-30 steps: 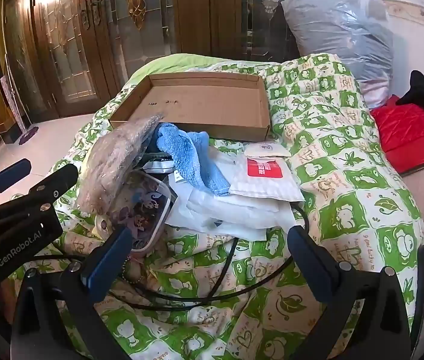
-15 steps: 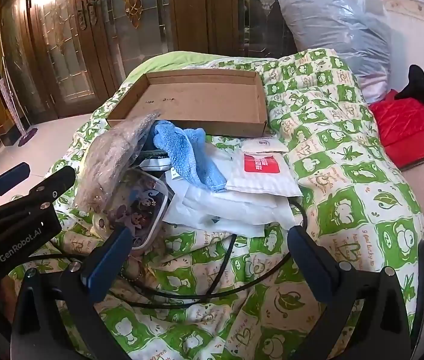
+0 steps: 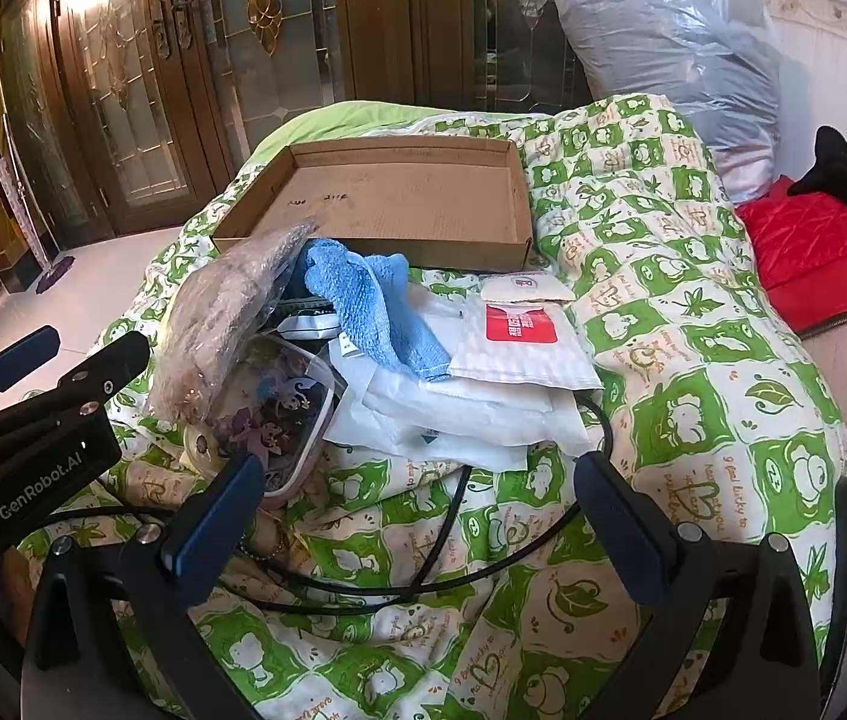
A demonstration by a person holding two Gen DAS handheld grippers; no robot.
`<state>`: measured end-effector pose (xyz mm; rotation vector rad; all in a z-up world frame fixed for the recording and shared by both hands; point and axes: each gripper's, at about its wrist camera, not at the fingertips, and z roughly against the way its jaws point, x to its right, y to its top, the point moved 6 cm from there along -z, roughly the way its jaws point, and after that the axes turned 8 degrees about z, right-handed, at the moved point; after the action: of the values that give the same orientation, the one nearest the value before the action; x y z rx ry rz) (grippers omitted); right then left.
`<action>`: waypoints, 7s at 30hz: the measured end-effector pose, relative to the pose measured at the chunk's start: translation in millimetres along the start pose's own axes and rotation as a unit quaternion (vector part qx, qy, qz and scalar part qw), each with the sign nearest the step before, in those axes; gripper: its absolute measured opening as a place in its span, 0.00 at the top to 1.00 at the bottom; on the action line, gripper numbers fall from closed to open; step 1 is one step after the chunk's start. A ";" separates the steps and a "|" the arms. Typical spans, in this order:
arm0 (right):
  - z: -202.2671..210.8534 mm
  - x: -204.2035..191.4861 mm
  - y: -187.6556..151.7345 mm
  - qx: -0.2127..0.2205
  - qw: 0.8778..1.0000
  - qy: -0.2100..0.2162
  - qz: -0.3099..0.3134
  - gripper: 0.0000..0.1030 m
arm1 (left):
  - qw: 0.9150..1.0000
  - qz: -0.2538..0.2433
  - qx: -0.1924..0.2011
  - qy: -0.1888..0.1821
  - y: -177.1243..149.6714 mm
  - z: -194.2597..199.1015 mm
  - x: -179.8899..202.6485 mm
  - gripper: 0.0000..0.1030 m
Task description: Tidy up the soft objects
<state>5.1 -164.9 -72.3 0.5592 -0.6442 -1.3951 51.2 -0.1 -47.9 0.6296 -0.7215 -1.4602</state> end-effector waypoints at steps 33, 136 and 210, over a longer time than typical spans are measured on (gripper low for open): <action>0.5 0.3 1.1 -0.001 1.000 0.002 -0.002 0.00 | 1.000 0.001 0.000 0.001 0.0 0.3 1.4 0.22; -169.0 -38.9 101.4 -0.204 0.964 0.132 0.105 0.52 | 0.977 0.082 -0.175 -0.088 24.3 -104.2 -9.1 0.71; -139.6 115.1 208.1 -0.007 0.982 0.094 -0.165 0.70 | 0.991 0.078 -0.106 -0.005 150.3 -172.0 -0.6 0.71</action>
<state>257.6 -260.7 -16.5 0.8041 -0.3999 -1.6297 279.6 -4.3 -44.8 0.3937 -0.5991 -1.3728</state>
